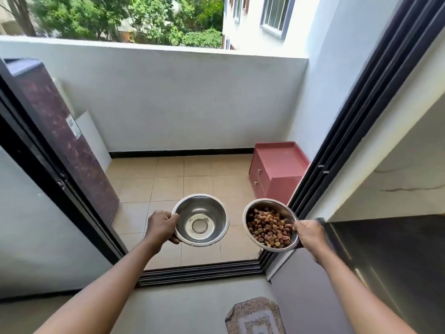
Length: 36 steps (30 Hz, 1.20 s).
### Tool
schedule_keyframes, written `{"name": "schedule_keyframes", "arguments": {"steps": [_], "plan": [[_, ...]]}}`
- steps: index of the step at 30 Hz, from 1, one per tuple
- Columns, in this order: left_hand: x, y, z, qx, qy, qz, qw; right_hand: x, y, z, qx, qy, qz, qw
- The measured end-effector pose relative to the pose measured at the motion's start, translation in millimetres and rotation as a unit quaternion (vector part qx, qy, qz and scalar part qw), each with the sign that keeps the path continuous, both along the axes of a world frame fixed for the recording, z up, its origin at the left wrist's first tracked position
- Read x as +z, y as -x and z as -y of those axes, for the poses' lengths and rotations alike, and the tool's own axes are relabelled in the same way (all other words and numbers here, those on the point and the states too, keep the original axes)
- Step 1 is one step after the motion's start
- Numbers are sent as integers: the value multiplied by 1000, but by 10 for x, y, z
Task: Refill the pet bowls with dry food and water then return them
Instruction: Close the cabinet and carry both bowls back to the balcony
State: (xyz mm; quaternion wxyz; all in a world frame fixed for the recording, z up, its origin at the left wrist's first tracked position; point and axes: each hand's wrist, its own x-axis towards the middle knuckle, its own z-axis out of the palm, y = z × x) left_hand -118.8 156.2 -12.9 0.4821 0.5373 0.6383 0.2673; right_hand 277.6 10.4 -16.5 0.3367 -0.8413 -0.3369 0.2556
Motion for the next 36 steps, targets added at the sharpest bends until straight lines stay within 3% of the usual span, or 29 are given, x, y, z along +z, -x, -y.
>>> {"name": "schedule_keyframes", "arguments": {"steps": [18, 36], "plan": [[-127, -185, -1920, 86, -5, -36, 996, -202, -280, -2618, 99, -24, 47, 994], [-111, -884, -3937, 103, -10, -24, 994, -171, -842, -4617, 103, -15, -19, 994]]}}
